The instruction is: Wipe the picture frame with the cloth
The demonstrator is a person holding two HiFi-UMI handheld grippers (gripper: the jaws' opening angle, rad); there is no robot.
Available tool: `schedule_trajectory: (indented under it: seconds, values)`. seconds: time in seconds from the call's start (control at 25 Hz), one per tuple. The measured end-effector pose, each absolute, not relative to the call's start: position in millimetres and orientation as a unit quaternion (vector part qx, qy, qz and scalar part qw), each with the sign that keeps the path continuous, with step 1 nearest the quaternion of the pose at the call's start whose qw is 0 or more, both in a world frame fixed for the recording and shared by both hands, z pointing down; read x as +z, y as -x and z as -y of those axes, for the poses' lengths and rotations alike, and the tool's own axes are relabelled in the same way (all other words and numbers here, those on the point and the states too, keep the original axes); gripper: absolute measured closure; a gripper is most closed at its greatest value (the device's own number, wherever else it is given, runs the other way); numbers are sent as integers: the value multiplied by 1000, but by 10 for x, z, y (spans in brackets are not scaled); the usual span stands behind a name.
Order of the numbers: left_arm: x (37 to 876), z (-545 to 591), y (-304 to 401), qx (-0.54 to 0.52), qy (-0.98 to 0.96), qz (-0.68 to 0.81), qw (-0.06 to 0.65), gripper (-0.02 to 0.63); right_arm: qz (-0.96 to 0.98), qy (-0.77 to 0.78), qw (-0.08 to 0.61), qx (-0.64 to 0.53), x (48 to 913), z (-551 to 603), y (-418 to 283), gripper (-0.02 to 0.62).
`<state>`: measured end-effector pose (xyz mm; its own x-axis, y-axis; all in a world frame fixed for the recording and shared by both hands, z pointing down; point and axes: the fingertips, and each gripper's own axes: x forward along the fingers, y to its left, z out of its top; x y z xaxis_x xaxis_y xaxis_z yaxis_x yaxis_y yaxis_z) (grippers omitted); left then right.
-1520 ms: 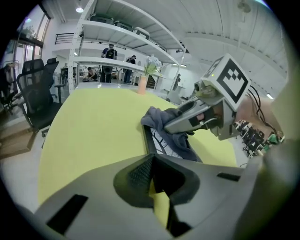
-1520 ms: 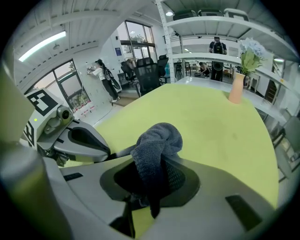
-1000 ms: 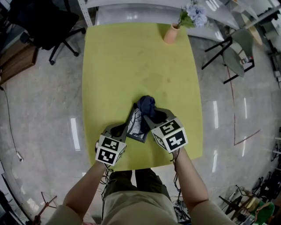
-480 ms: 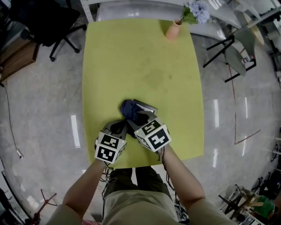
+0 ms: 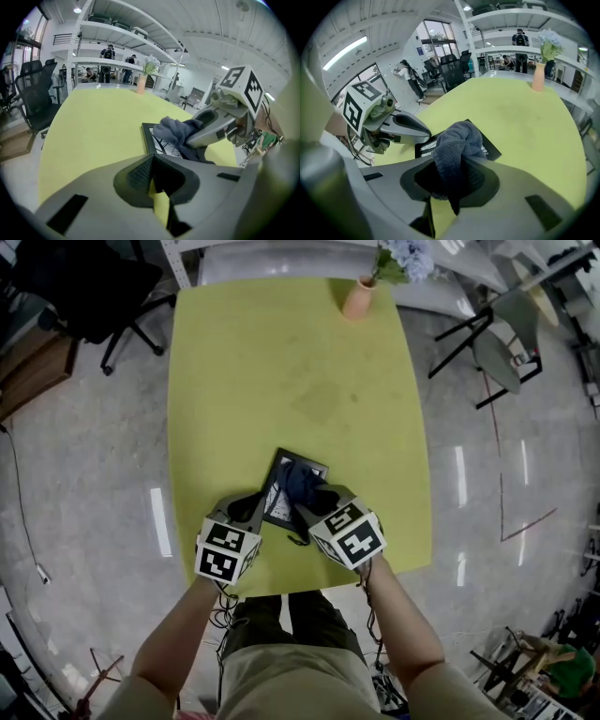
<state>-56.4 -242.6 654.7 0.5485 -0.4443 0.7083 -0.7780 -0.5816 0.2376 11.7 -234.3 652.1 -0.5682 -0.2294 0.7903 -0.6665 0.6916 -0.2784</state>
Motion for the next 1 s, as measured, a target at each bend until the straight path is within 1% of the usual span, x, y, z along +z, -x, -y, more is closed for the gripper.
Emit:
schedule_trajectory:
  seconds: [0.08, 0.2, 0.36, 0.44, 0.64, 0.84, 1.0]
  values:
    - [6547, 2427, 564, 304, -835, 366, 275, 597, 830, -284, 379, 294, 6483, 2358, -247, 492]
    - [6543, 2434, 560, 305, -835, 367, 275, 597, 832, -306, 376, 271, 6318, 2437, -321, 493]
    - [6545, 2433, 571, 303, -834, 368, 277, 597, 857, -308, 303, 281, 5978, 2495, -43, 492]
    - [6544, 2433, 568, 301, -835, 367, 279, 597, 864, -299, 280, 291, 5918, 2478, 154, 492]
    - [6529, 2428, 564, 292, -836, 366, 286, 597, 857, -295, 286, 311, 6124, 2371, 465, 492]
    - [6529, 2432, 574, 279, -838, 363, 296, 597, 829, -331, 227, 389, 6293, 2357, 413, 492]
    - [6531, 2426, 572, 281, -840, 362, 291, 597, 827, -320, 260, 383, 6442, 2175, 396, 492]
